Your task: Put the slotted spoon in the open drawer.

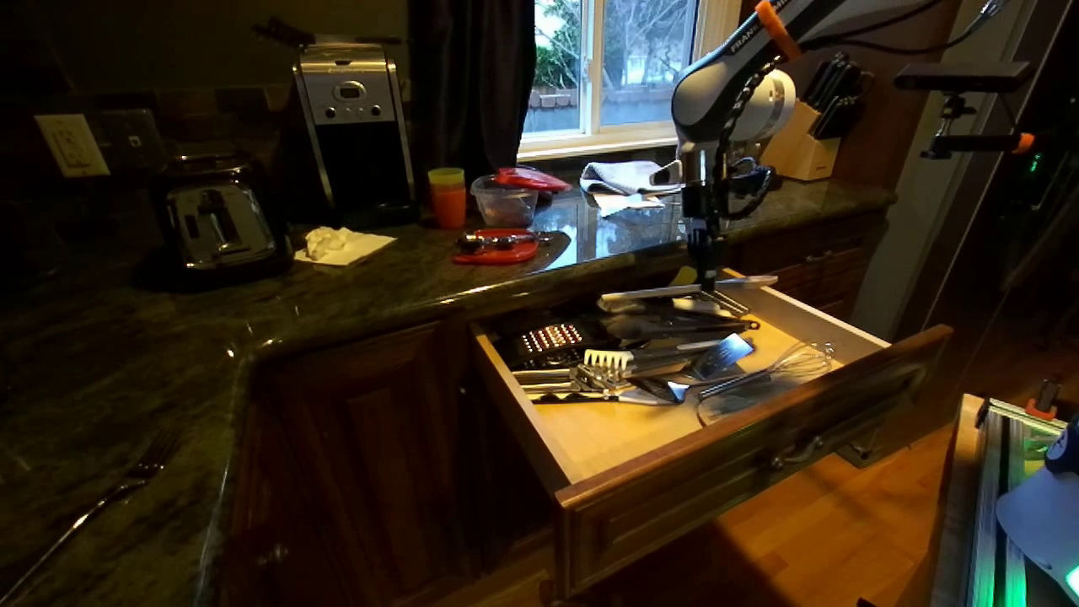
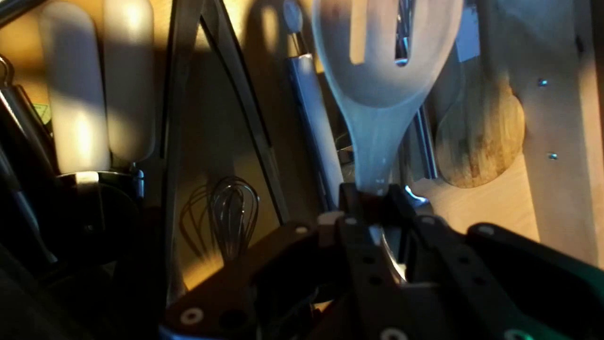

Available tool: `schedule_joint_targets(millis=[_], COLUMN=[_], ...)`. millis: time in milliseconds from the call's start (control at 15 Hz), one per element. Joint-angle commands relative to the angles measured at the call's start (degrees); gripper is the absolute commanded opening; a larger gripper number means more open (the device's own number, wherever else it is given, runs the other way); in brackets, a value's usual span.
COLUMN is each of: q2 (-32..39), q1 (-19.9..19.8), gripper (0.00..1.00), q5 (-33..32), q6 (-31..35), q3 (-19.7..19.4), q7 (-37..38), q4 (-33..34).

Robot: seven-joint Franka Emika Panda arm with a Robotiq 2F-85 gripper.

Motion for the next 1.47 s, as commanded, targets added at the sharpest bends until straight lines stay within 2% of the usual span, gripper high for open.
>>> schedule_joint_targets(millis=[0,467,667,1067,1400], q2=[-1.17,0.68,2.13,5.49,8.19], q1=[1.24,3.20,3.64,4.67,4.36], gripper=[0.04,0.04,0.04,0.04,0.04], q5=[-0.19,-1.71,-1.77,-7.49,-8.84], q6=[8.39,20.63,22.73,28.51,29.59], q3=[-0.40,0.65,1.26,1.00,1.85], q7=[1.44,1.90,2.07,4.03,5.48], q4=[-4.35,-6.24,-5.59,-4.75,-3.05])
